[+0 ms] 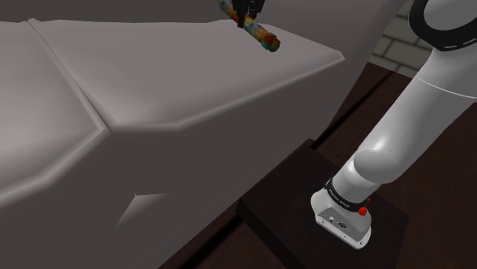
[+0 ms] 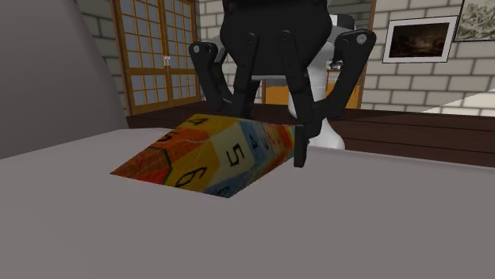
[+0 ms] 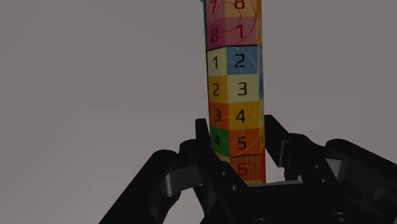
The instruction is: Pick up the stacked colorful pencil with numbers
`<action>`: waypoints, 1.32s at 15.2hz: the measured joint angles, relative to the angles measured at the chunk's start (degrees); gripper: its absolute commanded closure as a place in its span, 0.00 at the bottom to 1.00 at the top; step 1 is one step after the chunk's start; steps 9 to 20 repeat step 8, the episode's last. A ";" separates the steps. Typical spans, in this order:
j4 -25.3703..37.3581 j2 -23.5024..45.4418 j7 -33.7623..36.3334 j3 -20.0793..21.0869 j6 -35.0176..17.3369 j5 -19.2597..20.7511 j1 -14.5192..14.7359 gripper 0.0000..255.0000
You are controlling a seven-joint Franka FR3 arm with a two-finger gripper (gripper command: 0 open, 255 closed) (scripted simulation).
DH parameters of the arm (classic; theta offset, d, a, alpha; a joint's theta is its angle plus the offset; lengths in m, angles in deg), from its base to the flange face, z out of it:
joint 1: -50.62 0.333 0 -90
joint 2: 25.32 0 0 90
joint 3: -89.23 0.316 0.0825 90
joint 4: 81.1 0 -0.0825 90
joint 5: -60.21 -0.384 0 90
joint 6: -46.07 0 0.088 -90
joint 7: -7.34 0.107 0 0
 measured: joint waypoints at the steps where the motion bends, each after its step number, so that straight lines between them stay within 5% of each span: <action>1: 1.42 0.45 -0.07 -0.04 0.97 0.06 -0.04 1.00; 8: 11.20 3.77 0.43 0.19 7.47 0.54 0.29 1.00; 20: 11.20 3.77 0.43 0.19 7.47 0.54 0.29 1.00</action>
